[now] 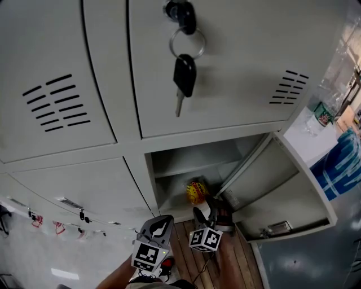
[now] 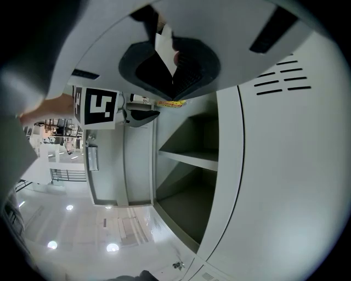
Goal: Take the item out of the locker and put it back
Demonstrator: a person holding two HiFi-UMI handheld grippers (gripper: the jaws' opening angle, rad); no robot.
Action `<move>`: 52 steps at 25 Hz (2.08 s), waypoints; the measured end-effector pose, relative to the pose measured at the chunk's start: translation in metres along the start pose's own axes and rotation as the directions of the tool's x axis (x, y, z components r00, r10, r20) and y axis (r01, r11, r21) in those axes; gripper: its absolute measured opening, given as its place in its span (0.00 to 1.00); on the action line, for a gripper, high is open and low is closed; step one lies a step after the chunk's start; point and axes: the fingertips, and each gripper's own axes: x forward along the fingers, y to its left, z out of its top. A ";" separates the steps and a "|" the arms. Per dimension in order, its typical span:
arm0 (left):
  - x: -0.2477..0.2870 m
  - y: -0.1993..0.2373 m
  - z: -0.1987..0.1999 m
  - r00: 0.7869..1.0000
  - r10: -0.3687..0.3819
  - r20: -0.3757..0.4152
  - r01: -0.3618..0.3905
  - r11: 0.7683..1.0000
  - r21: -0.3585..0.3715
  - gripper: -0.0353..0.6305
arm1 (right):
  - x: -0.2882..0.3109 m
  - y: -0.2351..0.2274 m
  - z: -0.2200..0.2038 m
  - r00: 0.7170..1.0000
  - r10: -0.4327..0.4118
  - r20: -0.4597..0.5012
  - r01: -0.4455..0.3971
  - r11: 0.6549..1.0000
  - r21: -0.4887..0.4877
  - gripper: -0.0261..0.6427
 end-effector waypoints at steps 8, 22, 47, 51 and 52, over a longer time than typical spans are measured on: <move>-0.004 0.011 -0.003 1.000 0.027 -0.007 -0.027 1.000 -0.009 0.09 | 0.021 0.007 0.001 0.998 0.047 -0.031 -0.048 0.998 -0.049 0.51; -0.008 0.012 -0.005 0.999 0.034 -0.007 -0.034 0.999 -0.010 0.09 | 0.015 0.006 0.001 0.999 0.000 -0.042 -0.003 0.997 -0.082 0.29; -0.033 -0.015 0.039 0.995 0.009 0.104 -0.013 0.999 0.039 0.09 | -0.137 -0.092 0.046 0.929 -0.324 0.180 0.183 0.823 0.538 0.21; -0.041 -0.026 0.043 0.993 -0.009 0.116 0.003 0.999 0.050 0.09 | -0.169 -0.089 0.044 0.911 -0.365 0.190 0.168 0.751 0.639 0.21; -0.043 -0.029 0.043 0.993 -0.013 0.118 0.007 0.999 0.053 0.09 | -0.176 -0.085 0.042 0.911 -0.364 0.193 0.149 0.728 0.670 0.21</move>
